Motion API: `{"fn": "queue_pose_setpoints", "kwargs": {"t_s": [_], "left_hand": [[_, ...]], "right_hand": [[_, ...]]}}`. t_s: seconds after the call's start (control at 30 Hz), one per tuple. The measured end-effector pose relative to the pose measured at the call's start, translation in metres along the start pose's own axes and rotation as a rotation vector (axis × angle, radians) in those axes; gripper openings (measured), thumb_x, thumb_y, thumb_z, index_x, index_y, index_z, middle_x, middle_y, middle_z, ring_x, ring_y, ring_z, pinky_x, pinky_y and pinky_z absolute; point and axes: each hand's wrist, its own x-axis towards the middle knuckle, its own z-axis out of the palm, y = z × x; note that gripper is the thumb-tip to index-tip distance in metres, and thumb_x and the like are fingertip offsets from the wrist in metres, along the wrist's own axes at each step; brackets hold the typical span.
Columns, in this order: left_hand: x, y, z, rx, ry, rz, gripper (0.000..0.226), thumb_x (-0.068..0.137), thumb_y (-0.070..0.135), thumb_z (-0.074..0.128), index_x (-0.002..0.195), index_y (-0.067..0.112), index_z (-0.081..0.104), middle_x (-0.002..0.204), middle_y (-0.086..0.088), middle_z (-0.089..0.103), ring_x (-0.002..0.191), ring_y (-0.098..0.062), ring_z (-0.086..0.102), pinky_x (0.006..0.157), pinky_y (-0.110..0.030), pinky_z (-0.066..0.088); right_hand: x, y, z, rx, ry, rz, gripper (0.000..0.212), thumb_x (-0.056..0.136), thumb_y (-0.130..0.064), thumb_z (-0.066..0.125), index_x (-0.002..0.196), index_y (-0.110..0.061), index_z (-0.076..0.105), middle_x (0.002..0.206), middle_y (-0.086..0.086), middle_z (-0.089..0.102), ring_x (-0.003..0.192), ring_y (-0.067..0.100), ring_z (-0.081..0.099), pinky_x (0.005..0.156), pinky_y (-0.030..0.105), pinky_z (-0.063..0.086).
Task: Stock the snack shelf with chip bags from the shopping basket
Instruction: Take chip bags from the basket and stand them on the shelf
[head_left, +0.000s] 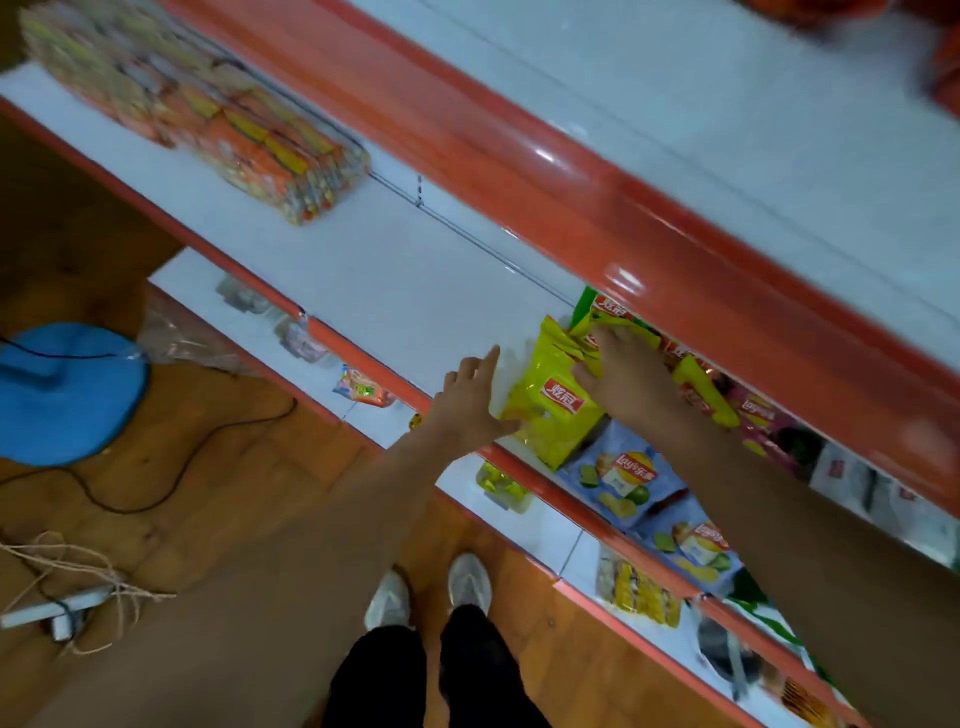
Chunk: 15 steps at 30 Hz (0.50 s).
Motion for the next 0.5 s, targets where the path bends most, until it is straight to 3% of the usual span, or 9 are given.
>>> {"fn": "queue_pose_setpoints", "kwargs": {"t_s": [0.07, 0.23, 0.33, 0.43, 0.5], "left_hand": [[-0.032, -0.007, -0.025, -0.060, 0.074, -0.036, 0.100, 0.082, 0.049, 0.071, 0.156, 0.027, 0.008, 0.153, -0.008, 0.027, 0.134, -0.033, 0.037, 0.108, -0.046, 0.040], [-0.132, -0.018, -0.073, -0.279, 0.350, -0.136, 0.078, 0.089, 0.042, 0.066, 0.153, 0.027, 0.025, 0.151, -0.004, 0.036, 0.133, -0.024, 0.043, 0.106, -0.029, 0.039], [-0.204, -0.015, -0.076, -0.402, 0.536, -0.180, 0.062, 0.094, 0.039, 0.060, 0.149, 0.030, 0.033, 0.150, 0.001, 0.042, 0.136, -0.016, 0.040, 0.107, -0.023, 0.032], [-0.278, -0.010, -0.061, -0.485, 0.697, -0.270, 0.058, 0.094, 0.048, 0.053, 0.148, 0.034, 0.036, 0.150, 0.007, 0.043, 0.136, -0.011, 0.040, 0.115, -0.037, 0.035], [-0.331, -0.003, -0.041, -0.545, 0.824, -0.346, 0.055, 0.095, 0.047, 0.053, 0.147, 0.036, 0.037, 0.148, 0.011, 0.044, 0.134, -0.007, 0.041, 0.114, -0.036, 0.036]], "right_hand": [[-0.015, -0.013, 0.002, -0.001, 0.122, -0.128, 0.061, 0.096, -0.037, 0.051, 0.144, -0.001, 0.037, 0.145, 0.024, 0.042, 0.134, 0.036, 0.039, 0.107, 0.036, 0.031], [-0.072, -0.072, 0.016, 0.184, 0.214, -0.393, 0.061, 0.091, -0.043, 0.053, 0.141, -0.011, 0.043, 0.140, 0.013, 0.049, 0.129, 0.031, 0.045, 0.106, 0.039, 0.037], [-0.112, -0.105, 0.025, 0.308, 0.119, -0.564, 0.061, 0.093, -0.049, 0.045, 0.145, -0.016, 0.038, 0.145, 0.008, 0.044, 0.133, 0.025, 0.041, 0.111, 0.035, 0.034], [-0.158, -0.131, 0.038, 0.377, -0.009, -0.758, 0.060, 0.094, -0.050, 0.045, 0.146, -0.020, 0.037, 0.145, 0.002, 0.045, 0.134, 0.019, 0.041, 0.109, 0.026, 0.030], [-0.194, -0.144, 0.048, 0.368, -0.077, -0.897, 0.064, 0.093, -0.059, 0.038, 0.146, -0.025, 0.035, 0.150, -0.001, 0.040, 0.138, 0.015, 0.037, 0.114, 0.031, 0.031]]}}
